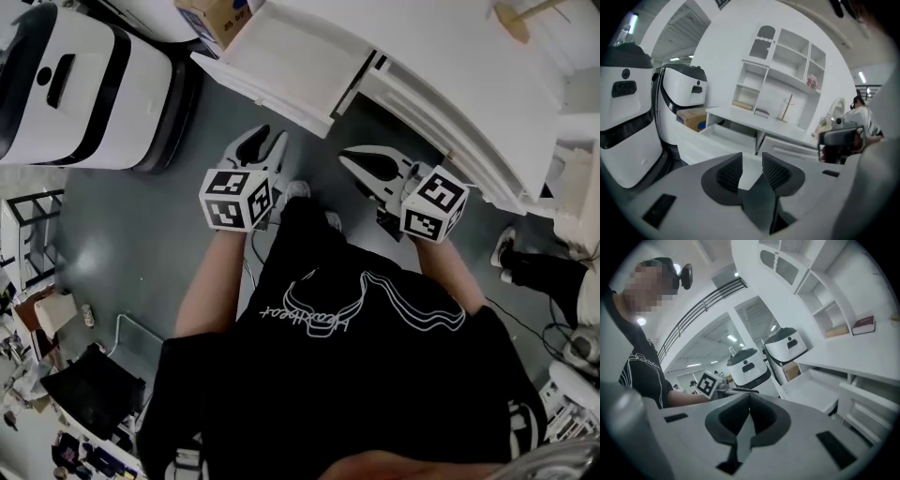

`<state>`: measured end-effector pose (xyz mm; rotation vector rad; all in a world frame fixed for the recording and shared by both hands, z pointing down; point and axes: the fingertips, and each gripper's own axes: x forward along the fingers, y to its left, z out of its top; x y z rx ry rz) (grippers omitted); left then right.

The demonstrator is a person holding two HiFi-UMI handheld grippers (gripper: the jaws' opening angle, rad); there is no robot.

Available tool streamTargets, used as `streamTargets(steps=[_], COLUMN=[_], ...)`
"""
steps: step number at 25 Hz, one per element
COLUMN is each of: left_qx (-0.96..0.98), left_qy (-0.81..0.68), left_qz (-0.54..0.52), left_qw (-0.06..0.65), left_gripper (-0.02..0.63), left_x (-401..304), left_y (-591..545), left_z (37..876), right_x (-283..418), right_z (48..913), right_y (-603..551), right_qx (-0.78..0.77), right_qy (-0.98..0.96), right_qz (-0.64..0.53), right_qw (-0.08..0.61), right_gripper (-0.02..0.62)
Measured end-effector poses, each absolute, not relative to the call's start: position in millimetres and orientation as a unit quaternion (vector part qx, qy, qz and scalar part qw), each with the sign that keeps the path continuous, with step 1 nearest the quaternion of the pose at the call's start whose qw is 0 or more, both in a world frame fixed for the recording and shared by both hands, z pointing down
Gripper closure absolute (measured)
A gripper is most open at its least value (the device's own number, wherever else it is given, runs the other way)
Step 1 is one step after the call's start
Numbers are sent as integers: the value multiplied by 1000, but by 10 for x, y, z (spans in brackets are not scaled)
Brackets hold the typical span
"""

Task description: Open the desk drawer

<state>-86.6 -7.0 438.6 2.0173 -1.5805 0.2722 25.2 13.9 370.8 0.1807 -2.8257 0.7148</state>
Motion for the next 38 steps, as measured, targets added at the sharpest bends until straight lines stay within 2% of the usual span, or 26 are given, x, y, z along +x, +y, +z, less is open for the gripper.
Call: streamTargets(steps=[6,9,12,17,23,38], left_qx=[798,823,847,874,878,887], left_qy=[-525,-491,-457,-436,-444,-423], left_qz=[-5,-34,-47,-27,-23,-29], left_qw=[295,283,268,210,179,183], left_gripper=[486,564,601,601,601,601], left_x=[-526,-427,-365,-335,-445,-280], left_y=[246,415,642,977,1232,1602], left_z=[3522,3101,2726,2361,2180,2158], right_x=[221,198,152,56,-55,131], right_z=[3215,2958,2715,2418,2171,2125], right_y=[236,352,498,806,1170,1576], right_qx=[63,69,84,91,91,123], right_qy=[-970,-971,-969,-972,-981,-978], right_qz=[222,217,228,217,173,170], right_qw=[80,68,47,29,16,5], right_gripper=[589,589,589,589,589,589])
